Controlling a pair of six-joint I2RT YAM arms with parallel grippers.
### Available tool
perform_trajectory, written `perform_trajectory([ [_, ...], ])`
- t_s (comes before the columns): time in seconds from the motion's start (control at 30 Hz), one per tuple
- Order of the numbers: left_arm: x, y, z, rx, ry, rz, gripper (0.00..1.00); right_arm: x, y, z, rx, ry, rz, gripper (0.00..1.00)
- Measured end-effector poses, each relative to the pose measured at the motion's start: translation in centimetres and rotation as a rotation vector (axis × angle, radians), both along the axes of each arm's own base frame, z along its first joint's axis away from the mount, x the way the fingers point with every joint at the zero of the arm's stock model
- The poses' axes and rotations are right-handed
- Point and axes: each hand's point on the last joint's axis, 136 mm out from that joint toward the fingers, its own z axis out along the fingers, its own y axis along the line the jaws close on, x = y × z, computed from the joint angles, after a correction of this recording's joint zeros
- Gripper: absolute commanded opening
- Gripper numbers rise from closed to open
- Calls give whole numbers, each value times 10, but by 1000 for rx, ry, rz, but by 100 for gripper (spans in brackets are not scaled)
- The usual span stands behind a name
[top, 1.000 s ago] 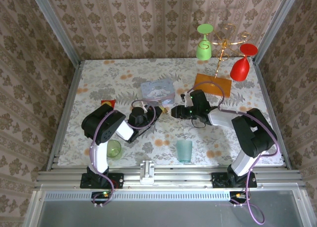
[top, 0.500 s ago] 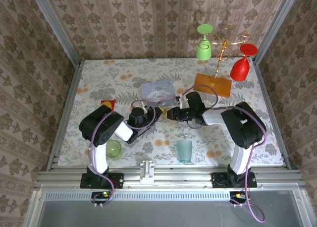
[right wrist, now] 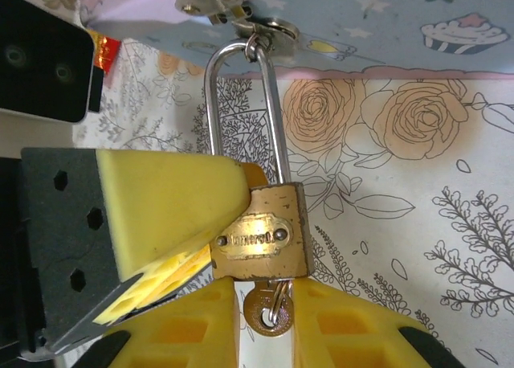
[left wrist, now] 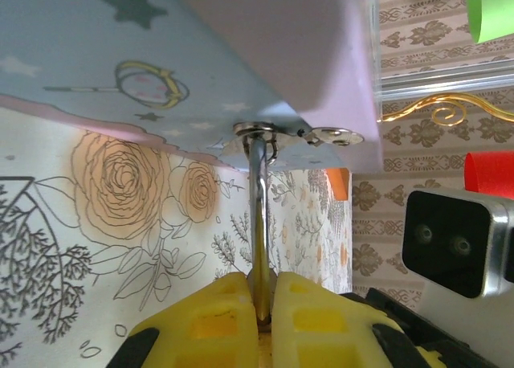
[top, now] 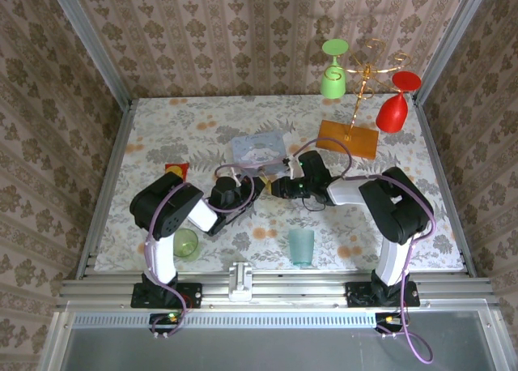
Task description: Unlock a padlock with a key
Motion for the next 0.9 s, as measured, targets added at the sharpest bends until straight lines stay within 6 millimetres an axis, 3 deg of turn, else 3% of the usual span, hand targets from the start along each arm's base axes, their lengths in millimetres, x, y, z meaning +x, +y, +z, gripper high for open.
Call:
perform_trajectory([
  [0.03,0,0,0,-1,-2,0,0,0,-1,0,-18,-10,-6,20],
  [0.07,0,0,1,-2,-2,-1,0,0,-1,0,-27,-17,-10,27],
  [0.1,0,0,1,-3,-3,-1,0,1,-2,0,-41,-28,-12,42],
  [0.13,0,-1,2,-7,-7,-3,0,0,-2,-1,-54,-31,-13,49],
  [0.3,-2,-3,3,-11,-9,-12,0,-6,-9,-4,-115,-29,-16,49],
  [0.53,-2,-3,4,-12,-9,-14,0,-7,-28,13,-261,-128,-19,42],
  [0.8,-2,-3,4,-12,-9,-16,0,-15,-3,20,-407,-257,107,39],
  [0.9,-2,-3,4,-12,-8,-18,0,-14,0,12,-451,-274,120,38],
])
